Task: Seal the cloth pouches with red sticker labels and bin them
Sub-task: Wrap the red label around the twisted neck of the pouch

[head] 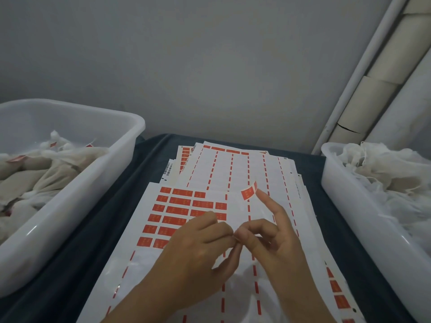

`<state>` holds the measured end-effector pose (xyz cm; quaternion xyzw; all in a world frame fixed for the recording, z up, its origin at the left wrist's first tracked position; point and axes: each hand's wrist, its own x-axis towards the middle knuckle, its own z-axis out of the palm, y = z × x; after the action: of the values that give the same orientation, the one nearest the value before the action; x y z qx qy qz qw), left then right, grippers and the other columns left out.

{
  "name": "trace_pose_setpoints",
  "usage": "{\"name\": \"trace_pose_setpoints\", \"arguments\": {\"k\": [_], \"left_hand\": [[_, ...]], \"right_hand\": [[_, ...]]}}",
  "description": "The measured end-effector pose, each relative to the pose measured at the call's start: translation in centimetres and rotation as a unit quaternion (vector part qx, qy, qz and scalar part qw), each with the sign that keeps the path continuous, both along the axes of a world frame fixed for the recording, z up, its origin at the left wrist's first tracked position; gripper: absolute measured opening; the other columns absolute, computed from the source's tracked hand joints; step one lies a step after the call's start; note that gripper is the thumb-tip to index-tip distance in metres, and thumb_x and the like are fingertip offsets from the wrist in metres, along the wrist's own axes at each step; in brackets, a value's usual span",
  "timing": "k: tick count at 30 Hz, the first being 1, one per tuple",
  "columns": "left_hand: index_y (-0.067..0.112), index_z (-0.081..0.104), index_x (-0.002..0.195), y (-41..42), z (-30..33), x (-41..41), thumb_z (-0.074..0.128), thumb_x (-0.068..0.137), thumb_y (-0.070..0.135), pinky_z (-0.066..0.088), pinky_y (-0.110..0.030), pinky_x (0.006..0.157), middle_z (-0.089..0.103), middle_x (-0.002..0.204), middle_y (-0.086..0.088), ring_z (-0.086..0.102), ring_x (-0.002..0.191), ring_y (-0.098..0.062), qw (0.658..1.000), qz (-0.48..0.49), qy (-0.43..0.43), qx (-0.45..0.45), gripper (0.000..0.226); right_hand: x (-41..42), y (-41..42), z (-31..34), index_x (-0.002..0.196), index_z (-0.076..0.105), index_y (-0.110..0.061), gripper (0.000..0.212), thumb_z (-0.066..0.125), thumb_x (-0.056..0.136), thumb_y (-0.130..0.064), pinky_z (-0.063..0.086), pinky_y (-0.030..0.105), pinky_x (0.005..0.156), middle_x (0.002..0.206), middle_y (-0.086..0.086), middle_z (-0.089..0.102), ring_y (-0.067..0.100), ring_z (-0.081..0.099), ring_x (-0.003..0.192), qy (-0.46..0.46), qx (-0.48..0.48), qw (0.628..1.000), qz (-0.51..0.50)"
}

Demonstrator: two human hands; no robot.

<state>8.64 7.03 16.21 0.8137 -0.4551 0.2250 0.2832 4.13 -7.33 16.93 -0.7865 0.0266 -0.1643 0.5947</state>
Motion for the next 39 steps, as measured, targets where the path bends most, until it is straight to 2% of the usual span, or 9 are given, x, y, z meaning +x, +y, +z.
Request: {"name": "trace_pose_setpoints", "arguments": {"k": [4,9,14,20,26,30,34,37,39], "left_hand": [[0.021,0.074,0.071,0.1,0.2,0.0,0.068,0.061,0.034,0.046,-0.011,0.061,0.070,0.072,0.012,0.059,0.062,-0.003,1.000,0.002,-0.008,0.011,0.017],[0.020,0.074,0.071,0.0,0.3,0.0,0.067,0.065,0.031,0.049,-0.014,0.062,0.070,0.072,0.010,0.060,0.062,-0.004,1.000,0.000,-0.010,0.018,0.015],[0.020,0.074,0.072,0.2,0.7,0.0,0.067,0.067,0.030,0.045,-0.011,0.067,0.071,0.075,0.010,0.061,0.065,-0.003,1.000,0.008,-0.007,0.005,0.013],[0.018,0.074,0.074,0.2,0.8,-0.1,0.068,0.065,0.030,0.045,-0.011,0.068,0.071,0.076,0.008,0.062,0.066,-0.005,1.000,0.004,-0.003,0.004,0.016],[0.018,0.072,0.075,0.0,0.7,-0.3,0.068,0.066,0.031,0.046,-0.011,0.070,0.070,0.078,0.008,0.057,0.075,-0.008,1.000,0.002,-0.003,-0.011,0.017],[0.033,0.057,0.081,0.2,1.1,-0.7,0.056,0.075,0.038,0.041,-0.001,0.072,0.062,0.081,0.020,0.051,0.084,-0.002,0.994,-0.030,0.087,-0.057,0.008],[0.041,0.046,0.078,-0.2,1.7,-0.6,0.056,0.081,0.045,0.038,0.004,0.066,0.057,0.076,0.035,0.052,0.087,0.015,0.943,0.007,0.287,-0.169,0.012],[0.048,0.049,0.075,-0.6,1.6,-0.1,0.053,0.072,0.042,0.038,0.003,0.068,0.053,0.063,0.035,0.051,0.084,0.019,0.947,0.005,0.289,-0.141,0.007],[0.045,0.055,0.071,-0.4,1.6,0.3,0.062,0.076,0.033,0.040,0.002,0.066,0.058,0.062,0.035,0.054,0.081,0.016,0.931,0.013,0.322,-0.169,0.015]], "right_hand": [[-0.1,0.3,0.0,0.119,0.040,-0.038,0.066,0.067,0.058,-0.041,0.043,0.000,0.067,0.089,-0.028,0.066,-0.005,0.062,0.091,0.011,-0.007,1.000,0.013],[-0.1,0.1,0.0,0.117,0.040,-0.038,0.057,0.064,0.066,-0.030,0.039,-0.005,0.064,0.088,-0.036,0.063,-0.014,0.058,0.092,0.013,0.003,1.000,0.007],[0.0,-0.4,0.5,0.121,0.039,-0.038,0.058,0.060,0.067,-0.038,0.042,-0.002,0.062,0.091,-0.028,0.068,-0.007,0.063,0.089,0.019,0.074,0.997,-0.004],[0.0,0.1,0.6,0.117,0.039,-0.032,0.063,0.067,0.061,-0.026,0.043,-0.001,0.064,0.086,-0.023,0.070,-0.005,0.065,0.087,0.009,0.044,0.999,0.025],[-0.2,0.2,0.7,0.118,0.040,-0.034,0.060,0.065,0.063,-0.026,0.040,-0.003,0.065,0.084,-0.022,0.070,-0.006,0.063,0.089,0.000,0.050,0.998,0.025],[-0.4,0.2,0.9,0.119,0.040,-0.037,0.059,0.064,0.066,-0.025,0.040,-0.004,0.065,0.082,-0.015,0.071,0.000,0.066,0.084,-0.011,0.059,0.998,0.013],[-0.5,-0.3,1.4,0.120,0.039,-0.037,0.061,0.065,0.066,-0.025,0.042,-0.002,0.066,0.080,-0.018,0.070,0.002,0.066,0.081,-0.036,0.027,0.999,-0.024],[-0.4,-0.3,1.4,0.122,0.043,-0.031,0.062,0.065,0.065,-0.028,0.040,-0.004,0.067,0.086,-0.035,0.064,-0.010,0.061,0.087,-0.041,-0.009,0.998,-0.039],[-0.4,-0.5,1.5,0.114,0.048,-0.036,0.054,0.065,0.062,-0.037,0.041,-0.003,0.067,0.092,-0.026,0.066,-0.012,0.058,0.091,-0.020,0.014,0.998,-0.049]]}}
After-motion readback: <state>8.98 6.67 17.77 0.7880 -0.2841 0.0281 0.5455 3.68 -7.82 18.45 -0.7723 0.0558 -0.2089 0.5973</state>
